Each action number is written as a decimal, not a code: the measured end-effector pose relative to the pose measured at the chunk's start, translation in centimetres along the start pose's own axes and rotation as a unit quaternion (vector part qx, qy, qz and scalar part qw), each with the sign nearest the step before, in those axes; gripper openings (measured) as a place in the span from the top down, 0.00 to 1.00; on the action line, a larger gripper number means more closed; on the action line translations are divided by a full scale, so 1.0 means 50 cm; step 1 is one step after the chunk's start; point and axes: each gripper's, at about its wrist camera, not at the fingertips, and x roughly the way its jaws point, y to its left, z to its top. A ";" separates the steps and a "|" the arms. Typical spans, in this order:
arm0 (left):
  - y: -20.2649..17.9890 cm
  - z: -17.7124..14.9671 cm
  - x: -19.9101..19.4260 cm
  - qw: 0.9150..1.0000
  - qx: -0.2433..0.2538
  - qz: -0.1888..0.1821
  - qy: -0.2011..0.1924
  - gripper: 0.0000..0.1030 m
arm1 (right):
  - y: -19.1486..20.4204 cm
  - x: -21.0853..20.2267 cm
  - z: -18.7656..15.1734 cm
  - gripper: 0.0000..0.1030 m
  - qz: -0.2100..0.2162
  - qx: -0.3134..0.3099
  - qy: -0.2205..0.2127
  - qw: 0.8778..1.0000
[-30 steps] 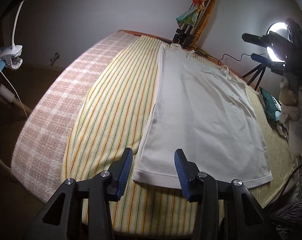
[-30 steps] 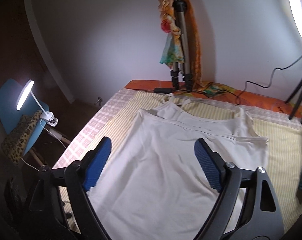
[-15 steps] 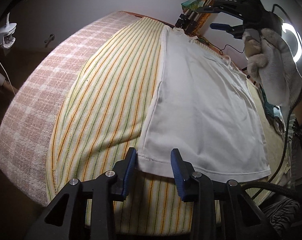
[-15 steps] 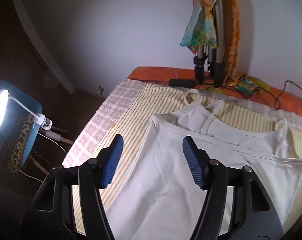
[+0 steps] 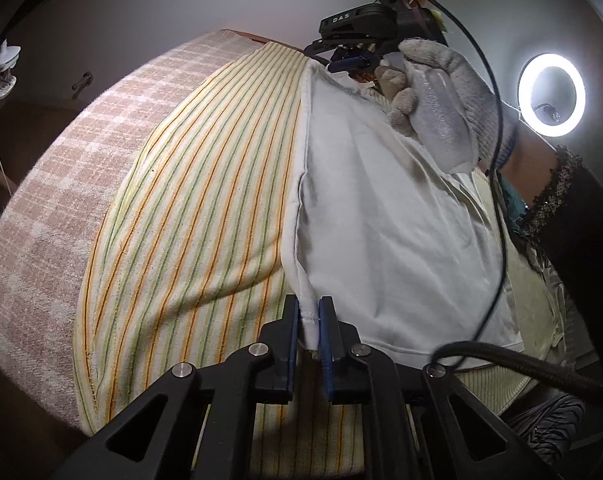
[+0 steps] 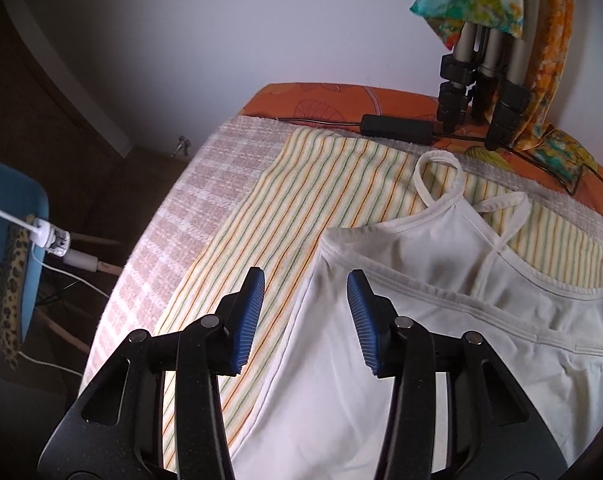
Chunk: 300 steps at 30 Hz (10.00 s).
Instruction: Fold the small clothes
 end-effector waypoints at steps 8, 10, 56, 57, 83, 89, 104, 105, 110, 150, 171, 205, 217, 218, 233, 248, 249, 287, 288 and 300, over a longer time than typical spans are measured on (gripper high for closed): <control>-0.013 0.002 -0.006 1.000 0.012 -0.005 -0.007 0.95 | 0.006 0.057 0.028 0.75 -0.054 -0.005 0.029 0.998; -0.014 0.002 -0.007 1.000 0.011 -0.010 -0.008 0.95 | 0.008 0.067 0.029 0.86 -0.067 -0.015 0.034 0.997; -0.267 -0.045 0.078 0.982 0.176 -0.037 0.053 0.74 | -0.267 -0.086 -0.071 0.90 -0.072 0.059 -0.020 0.996; -0.265 -0.046 0.075 0.982 0.178 -0.033 0.052 0.72 | -0.268 -0.088 -0.072 0.90 -0.073 0.059 -0.023 0.995; -0.294 -0.105 -0.019 0.973 0.228 -0.015 -0.019 0.68 | -0.339 -0.431 -0.234 0.52 -0.059 0.085 -0.147 0.984; -0.326 -0.130 -0.013 0.967 0.252 -0.002 -0.043 0.68 | -0.384 -0.504 -0.314 0.48 -0.059 0.094 -0.165 0.980; -0.467 -0.164 0.081 0.953 0.303 -0.026 -0.019 0.68 | -0.518 -0.520 -0.406 0.44 -0.034 0.118 -0.165 0.979; -0.476 -0.165 0.088 0.952 0.304 -0.032 -0.013 0.68 | -0.524 -0.521 -0.408 0.44 -0.035 0.118 -0.164 0.979; -0.525 -0.176 0.117 0.947 0.315 -0.060 0.008 0.68 | -0.564 -0.527 -0.412 0.44 -0.037 0.127 -0.167 0.977; -0.584 -0.160 0.177 0.947 0.305 -0.098 0.030 0.95 | -0.623 -0.278 -0.285 0.69 0.014 0.165 -0.090 0.982; -0.487 -0.134 0.104 0.967 0.227 -0.111 0.006 0.95 | -0.503 -0.304 -0.211 0.93 -0.012 0.149 -0.106 0.983; -0.358 -0.118 0.079 0.986 0.163 -0.042 0.010 0.65 | -0.348 -0.182 -0.169 0.67 0.019 0.103 -0.075 0.992; -0.318 -0.151 0.020 0.979 0.201 -0.013 -0.018 0.62 | -0.328 -0.431 -0.277 0.65 0.031 0.066 -0.132 0.989; -0.311 -0.153 0.014 0.979 0.202 -0.009 -0.021 0.62 | -0.320 -0.446 -0.291 0.65 0.030 0.061 -0.133 0.989; -0.254 -0.095 -0.049 0.972 0.223 0.044 -0.060 0.56 | -0.153 -0.478 -0.578 0.65 0.022 -0.017 -0.100 0.995; -0.222 -0.045 0.003 0.977 0.207 0.050 -0.022 0.50 | -0.020 -0.332 -0.714 0.69 0.020 -0.133 -0.023 0.991; -0.217 -0.044 0.002 0.978 0.202 0.049 -0.023 0.50 | -0.025 -0.340 -0.715 0.69 0.035 -0.126 -0.024 0.991; -0.178 -0.040 0.027 0.992 0.113 -0.028 0.043 0.97 | -0.266 -0.363 -0.769 0.91 0.232 0.149 -0.031 0.961; -0.179 -0.040 0.023 0.992 0.112 -0.030 0.041 0.97 | -0.271 -0.365 -0.770 0.92 0.239 0.156 -0.033 0.958; -0.203 0.017 -0.002 0.994 0.094 -0.061 0.020 0.98 | -0.296 -0.417 -0.726 0.92 0.266 0.185 -0.079 0.943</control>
